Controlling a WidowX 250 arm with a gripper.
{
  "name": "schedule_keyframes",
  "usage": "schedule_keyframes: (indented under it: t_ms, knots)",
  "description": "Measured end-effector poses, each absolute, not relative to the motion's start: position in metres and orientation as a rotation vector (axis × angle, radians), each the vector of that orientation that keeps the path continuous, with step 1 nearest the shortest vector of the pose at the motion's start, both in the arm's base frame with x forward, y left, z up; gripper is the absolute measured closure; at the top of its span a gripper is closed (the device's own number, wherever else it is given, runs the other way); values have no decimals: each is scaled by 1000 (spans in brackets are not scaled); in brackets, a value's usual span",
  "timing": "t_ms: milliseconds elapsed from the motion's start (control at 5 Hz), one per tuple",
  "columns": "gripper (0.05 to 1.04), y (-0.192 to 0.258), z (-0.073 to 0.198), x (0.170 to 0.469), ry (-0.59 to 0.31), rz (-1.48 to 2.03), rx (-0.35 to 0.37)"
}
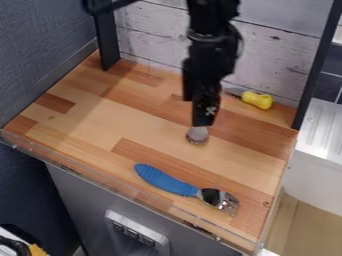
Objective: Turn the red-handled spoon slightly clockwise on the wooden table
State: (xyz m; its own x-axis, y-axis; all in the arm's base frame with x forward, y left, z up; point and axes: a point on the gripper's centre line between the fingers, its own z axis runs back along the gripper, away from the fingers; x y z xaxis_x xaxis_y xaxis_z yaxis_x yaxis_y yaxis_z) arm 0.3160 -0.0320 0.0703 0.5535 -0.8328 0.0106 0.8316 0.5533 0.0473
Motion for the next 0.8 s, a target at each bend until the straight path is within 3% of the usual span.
schedule_keyframes:
  t_ms: [400, 800]
  knots:
    - [86, -61, 62, 308, -61, -1339, 9]
    - [86, -58, 58, 325, -80, -1159, -21]
